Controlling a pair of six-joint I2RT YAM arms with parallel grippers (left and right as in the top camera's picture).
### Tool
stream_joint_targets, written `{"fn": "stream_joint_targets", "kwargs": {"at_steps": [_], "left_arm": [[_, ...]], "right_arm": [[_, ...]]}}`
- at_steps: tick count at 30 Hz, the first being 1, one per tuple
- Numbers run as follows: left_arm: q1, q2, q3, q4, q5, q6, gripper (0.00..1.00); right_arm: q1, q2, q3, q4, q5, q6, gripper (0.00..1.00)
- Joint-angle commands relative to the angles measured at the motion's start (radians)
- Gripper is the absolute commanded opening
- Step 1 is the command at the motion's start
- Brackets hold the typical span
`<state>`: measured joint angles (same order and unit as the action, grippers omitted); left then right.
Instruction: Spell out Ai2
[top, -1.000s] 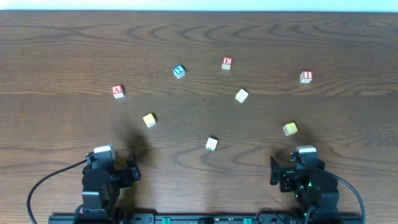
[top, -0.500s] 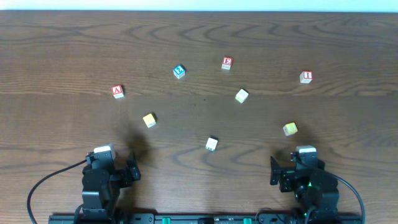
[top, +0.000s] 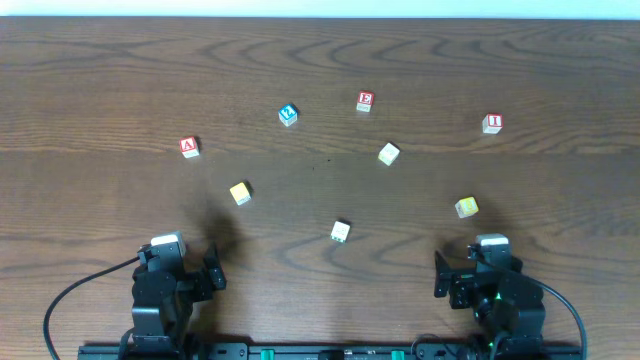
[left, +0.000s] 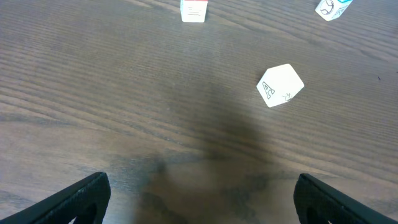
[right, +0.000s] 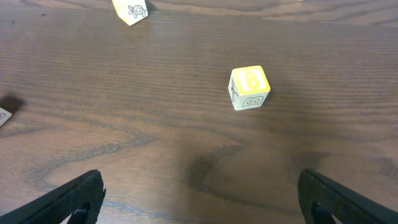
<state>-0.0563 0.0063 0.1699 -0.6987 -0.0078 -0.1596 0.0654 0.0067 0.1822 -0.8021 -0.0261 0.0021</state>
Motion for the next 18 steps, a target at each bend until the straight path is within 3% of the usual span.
{"fn": "stream_joint_targets", "kwargs": {"at_steps": [1,4,6,8,14,18], "left_arm": [[-0.005,-0.002,-0.009,-0.032,-0.018,0.002,0.95],[-0.005,-0.002,-0.009,-0.032,-0.018,0.002,0.95],[-0.005,-0.002,-0.009,-0.032,-0.018,0.002,0.95],[-0.005,-0.002,-0.009,-0.032,-0.018,0.002,0.95],[-0.005,-0.002,-0.009,-0.032,-0.018,0.002,0.95],[-0.005,-0.002,-0.009,-0.032,-0.018,0.002,0.95]], "right_arm": [[-0.008,0.002,-0.004,-0.011,-0.007,-0.018,0.99],[-0.008,0.002,-0.004,0.017,-0.012,-0.002,0.99],[-0.008,0.002,-0.004,0.056,-0.05,0.086,0.99],[-0.008,0.002,-0.004,0.102,-0.109,0.221,0.99],[-0.008,0.002,-0.005,0.167,-0.282,0.859,0.99],[-0.008,0.002,-0.005,0.158,-0.299,0.945,0.99]]}}
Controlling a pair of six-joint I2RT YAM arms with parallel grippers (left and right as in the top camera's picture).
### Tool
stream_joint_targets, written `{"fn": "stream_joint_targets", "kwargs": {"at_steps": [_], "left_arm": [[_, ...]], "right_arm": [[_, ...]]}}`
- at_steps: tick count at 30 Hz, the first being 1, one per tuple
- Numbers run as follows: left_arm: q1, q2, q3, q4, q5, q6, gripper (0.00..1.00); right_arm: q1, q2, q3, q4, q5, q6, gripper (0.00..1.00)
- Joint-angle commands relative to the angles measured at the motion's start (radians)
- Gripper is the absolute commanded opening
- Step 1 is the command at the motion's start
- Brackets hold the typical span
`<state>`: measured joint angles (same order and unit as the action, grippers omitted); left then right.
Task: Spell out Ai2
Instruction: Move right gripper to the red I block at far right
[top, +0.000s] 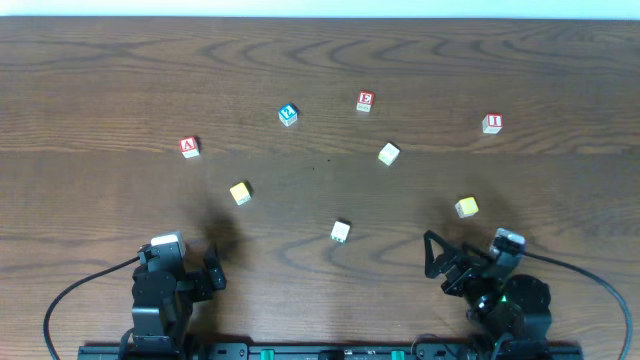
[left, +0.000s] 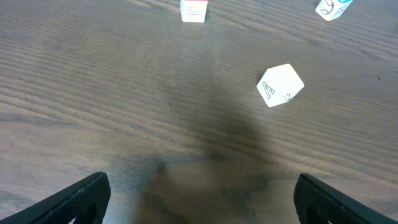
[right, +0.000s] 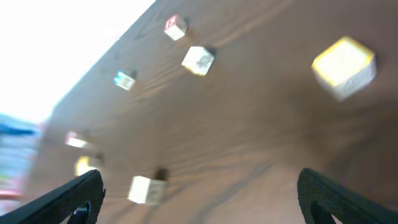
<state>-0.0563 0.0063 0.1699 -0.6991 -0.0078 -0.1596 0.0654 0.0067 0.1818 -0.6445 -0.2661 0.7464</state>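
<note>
Small lettered blocks lie scattered on the brown table. A red A block (top: 189, 147) sits at the left, a red I block (top: 491, 123) at the far right, and a red E block (top: 365, 101) at the back. A blue block (top: 288, 114) lies left of the E. My left gripper (top: 213, 270) rests open near the front edge, empty, with a pale block (left: 280, 85) showing an outlined A ahead of it. My right gripper (top: 440, 265) is open and empty, angled leftward. A yellow block (top: 466, 207) lies just beyond it, blurred in the right wrist view (right: 344, 64).
A yellow block (top: 240, 192) lies ahead of the left arm. A white block (top: 341, 231) sits front centre and a pale block (top: 389, 153) sits mid table. The table's far edge runs along the top. Black cables loop out from both arm bases.
My right arm has swung and tilted, so its gripper now points left across the table and its view is blurred and slanted. The left arm and all blocks are unchanged.
</note>
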Motion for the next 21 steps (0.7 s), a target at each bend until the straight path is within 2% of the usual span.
{"fn": "stream_joint_targets", "kwargs": {"at_steps": [1,6,12,17,21], "left_arm": [[-0.005,-0.002,-0.009,-0.032,-0.018,0.002,0.95],[-0.005,-0.002,-0.009,-0.032,-0.018,0.002,0.95],[-0.005,-0.002,-0.009,-0.032,-0.018,0.002,0.95],[-0.005,-0.002,-0.009,-0.032,-0.018,0.002,0.95],[-0.005,-0.002,-0.009,-0.032,-0.018,0.002,0.95]], "right_arm": [[-0.008,0.002,-0.004,0.001,-0.076,0.219,0.99],[-0.008,0.002,-0.004,0.11,-0.09,0.266,0.99],[-0.008,0.053,-0.004,0.37,0.006,0.165,0.99],[-0.038,0.238,-0.004,0.535,0.081,0.083,0.99],[-0.126,0.497,0.023,0.711,0.08,0.031,0.99]]}}
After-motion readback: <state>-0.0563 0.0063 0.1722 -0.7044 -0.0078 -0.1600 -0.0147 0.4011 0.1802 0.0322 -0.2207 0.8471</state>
